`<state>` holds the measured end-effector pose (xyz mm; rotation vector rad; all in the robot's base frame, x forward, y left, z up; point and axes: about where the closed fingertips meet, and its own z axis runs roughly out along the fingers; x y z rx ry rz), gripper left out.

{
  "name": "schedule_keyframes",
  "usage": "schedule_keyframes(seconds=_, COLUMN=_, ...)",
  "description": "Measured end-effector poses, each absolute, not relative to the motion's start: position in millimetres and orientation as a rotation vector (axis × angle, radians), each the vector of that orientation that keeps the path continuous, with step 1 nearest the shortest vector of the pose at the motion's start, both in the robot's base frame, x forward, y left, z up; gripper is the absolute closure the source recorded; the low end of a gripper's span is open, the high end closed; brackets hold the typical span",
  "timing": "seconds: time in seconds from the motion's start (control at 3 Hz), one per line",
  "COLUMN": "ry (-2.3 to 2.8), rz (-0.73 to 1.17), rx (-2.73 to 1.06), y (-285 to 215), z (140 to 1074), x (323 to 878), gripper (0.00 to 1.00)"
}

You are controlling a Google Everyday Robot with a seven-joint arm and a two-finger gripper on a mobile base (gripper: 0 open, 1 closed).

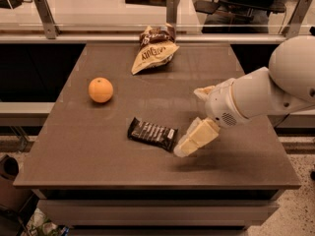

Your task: Move rxbar chocolate near brown chip bag

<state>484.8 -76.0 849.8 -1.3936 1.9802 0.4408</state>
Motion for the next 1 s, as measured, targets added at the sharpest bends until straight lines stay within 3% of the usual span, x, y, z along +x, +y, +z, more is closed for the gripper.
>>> schedule_keyframes(seconds=1.0, ry=1.948, rz=0.529, rx=-1.316, y=-67.6, z=829.3, x=487.2, gripper=0.00)
